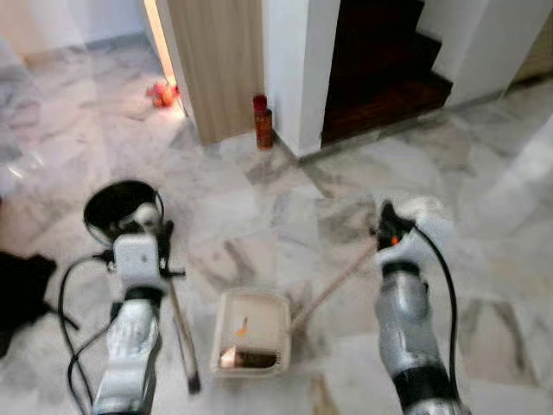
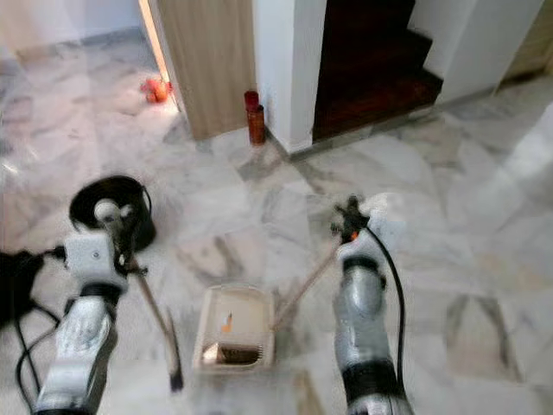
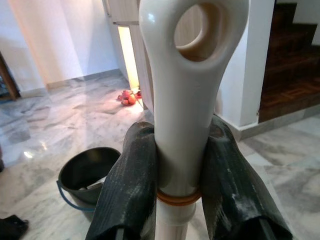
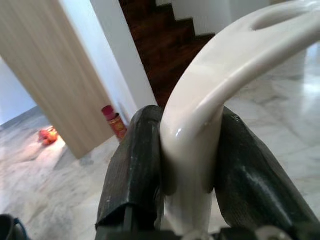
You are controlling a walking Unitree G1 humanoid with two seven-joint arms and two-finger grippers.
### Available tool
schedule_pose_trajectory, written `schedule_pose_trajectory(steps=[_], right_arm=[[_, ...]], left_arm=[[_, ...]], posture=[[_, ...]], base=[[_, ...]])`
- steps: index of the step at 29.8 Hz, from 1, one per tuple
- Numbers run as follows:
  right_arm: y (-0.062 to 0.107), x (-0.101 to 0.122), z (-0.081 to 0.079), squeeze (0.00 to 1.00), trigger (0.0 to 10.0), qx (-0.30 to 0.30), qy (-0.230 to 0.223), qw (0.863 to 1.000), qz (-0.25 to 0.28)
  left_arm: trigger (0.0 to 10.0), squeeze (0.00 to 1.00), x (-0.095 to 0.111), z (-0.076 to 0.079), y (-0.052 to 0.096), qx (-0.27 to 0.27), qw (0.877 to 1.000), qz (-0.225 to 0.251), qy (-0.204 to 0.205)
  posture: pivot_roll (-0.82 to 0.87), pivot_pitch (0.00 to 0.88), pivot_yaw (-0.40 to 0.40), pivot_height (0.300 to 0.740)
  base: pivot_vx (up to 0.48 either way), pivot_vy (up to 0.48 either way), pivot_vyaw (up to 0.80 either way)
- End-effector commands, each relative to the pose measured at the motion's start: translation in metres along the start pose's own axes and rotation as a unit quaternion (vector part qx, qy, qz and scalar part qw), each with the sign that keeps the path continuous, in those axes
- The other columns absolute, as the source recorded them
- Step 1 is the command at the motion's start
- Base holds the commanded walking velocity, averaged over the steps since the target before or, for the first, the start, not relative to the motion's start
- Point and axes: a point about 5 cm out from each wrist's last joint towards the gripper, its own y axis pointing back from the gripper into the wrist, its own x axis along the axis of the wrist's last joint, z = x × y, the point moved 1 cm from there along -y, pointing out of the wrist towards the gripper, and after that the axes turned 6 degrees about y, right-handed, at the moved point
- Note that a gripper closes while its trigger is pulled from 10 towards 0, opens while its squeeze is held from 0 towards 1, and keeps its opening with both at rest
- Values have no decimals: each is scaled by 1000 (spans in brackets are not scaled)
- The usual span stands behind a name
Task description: Sweep floor
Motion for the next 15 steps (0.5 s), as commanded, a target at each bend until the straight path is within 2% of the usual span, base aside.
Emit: schedule_pose_trajectory(steps=[1, 12, 15], right_arm=[[-5, 12, -8, 0, 10000, 10, -6, 1000, 26], [-3, 10, -14, 0, 10000, 27, -6, 999, 22], [-4, 11, -15, 0, 10000, 32, -4, 999, 25]], left_arm=[[10000, 0, 8, -3, -3, -1, 1000, 17, -5], [10000, 0, 3, 6, -3, -22, 1000, 0, 1], [10000, 0, 3, 4, -3, -20, 1000, -3, -2]], posture=[[132, 55, 2, 740], [137, 61, 3, 740], [141, 59, 5, 740]], base=[[0, 0, 0], [0, 0, 0], [0, 0, 644]])
